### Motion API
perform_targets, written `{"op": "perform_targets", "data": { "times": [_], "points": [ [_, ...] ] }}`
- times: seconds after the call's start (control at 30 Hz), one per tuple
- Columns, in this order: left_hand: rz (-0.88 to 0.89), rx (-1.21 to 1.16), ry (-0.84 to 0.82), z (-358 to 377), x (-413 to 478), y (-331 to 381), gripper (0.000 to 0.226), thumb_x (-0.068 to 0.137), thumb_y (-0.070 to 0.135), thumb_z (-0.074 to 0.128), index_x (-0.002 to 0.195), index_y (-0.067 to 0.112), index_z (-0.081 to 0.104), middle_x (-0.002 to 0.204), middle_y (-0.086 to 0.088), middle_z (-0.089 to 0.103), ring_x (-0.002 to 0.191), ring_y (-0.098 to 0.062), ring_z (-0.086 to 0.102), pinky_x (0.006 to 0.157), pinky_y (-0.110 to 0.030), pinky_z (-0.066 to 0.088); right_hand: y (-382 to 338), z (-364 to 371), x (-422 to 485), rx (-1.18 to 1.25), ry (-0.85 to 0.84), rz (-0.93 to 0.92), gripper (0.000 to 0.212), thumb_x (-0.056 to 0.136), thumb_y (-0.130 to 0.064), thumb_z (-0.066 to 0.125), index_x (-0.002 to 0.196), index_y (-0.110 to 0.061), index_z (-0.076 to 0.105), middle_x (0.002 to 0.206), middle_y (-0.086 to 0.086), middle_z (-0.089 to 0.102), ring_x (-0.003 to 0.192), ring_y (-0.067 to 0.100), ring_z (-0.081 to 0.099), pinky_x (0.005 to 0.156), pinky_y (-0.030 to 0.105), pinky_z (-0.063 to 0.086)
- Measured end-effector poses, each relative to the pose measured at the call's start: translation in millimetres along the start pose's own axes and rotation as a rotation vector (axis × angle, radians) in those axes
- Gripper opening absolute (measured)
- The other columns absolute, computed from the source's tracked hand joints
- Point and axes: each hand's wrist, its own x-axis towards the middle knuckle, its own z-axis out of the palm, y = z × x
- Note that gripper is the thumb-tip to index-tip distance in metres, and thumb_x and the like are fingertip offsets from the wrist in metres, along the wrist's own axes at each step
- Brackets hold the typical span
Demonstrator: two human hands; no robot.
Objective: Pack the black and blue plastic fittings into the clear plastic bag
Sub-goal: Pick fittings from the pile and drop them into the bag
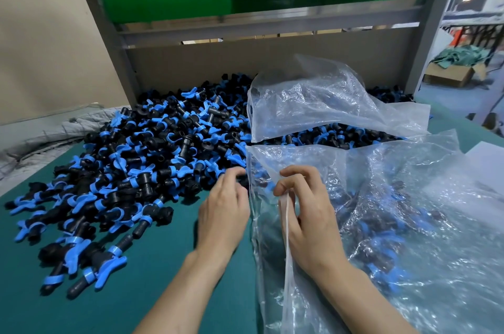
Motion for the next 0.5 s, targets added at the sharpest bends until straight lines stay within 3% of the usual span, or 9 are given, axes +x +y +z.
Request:
{"op": "perform_targets", "data": {
  "times": [0.03,0.1,0.27,0.4,0.5],
  "points": [
    [-0.072,0.063,-0.034,0.4,2.4,-5.5,0.034,0.1,0.026,0.037,0.131,0.029,0.05,0.117,0.002,0.066,0.085,-0.019,0.06,0.069,-0.029,0.046,0.2,0.2,-0.3,0.002,-0.001,0.003,0.013,0.09,-0.018,0.043,0.091,-0.028,0.052,0.111,-0.012,0.047,0.096,0.015,0.056,0.082,0.044,0.05],
    [-0.139,0.108,-0.038,3.0,6.1,-18.0,0.039,0.101,0.035,0.039,0.14,0.032,0.043,0.112,0.0,0.068,0.088,-0.026,0.063,0.068,-0.038,0.048,0.6,0.1,-1.1,0.0,0.0,0.009,0.015,0.092,-0.016,0.045,0.091,-0.029,0.051,0.111,-0.013,0.047,0.096,0.016,0.056,0.082,0.044,0.05],
    [-0.121,0.101,0.009,-3.0,4.0,-15.2,0.018,0.102,0.035,0.042,0.116,0.026,0.047,0.088,0.001,0.066,0.073,-0.024,0.06,0.06,-0.041,0.047,2.9,-0.3,-1.0,0.008,0.0,0.05,0.016,0.091,-0.007,0.051,0.09,-0.023,0.056,0.111,-0.013,0.048,0.097,0.019,0.056,0.082,0.044,0.05],
    [-0.207,-0.175,0.151,-15.4,-0.3,-11.7,0.004,0.099,0.034,0.041,0.101,0.035,0.045,0.066,0.007,0.059,0.054,-0.01,0.053,0.048,-0.036,0.04,1.0,-0.9,-1.9,0.016,-0.005,0.06,0.017,0.091,-0.006,0.05,0.089,-0.022,0.056,0.111,-0.012,0.048,0.096,0.021,0.057,0.082,0.044,0.049],
    [-0.382,-0.56,0.219,-21.5,-0.9,-11.9,0.009,0.1,0.024,0.045,0.098,0.032,0.047,0.065,0.01,0.058,0.055,-0.012,0.05,0.051,-0.028,0.04,1.0,-1.0,-1.5,0.015,-0.012,0.071,0.016,0.091,-0.006,0.05,0.089,-0.021,0.056,0.111,-0.014,0.047,0.096,0.021,0.057,0.082,0.043,0.049]
  ]
}}
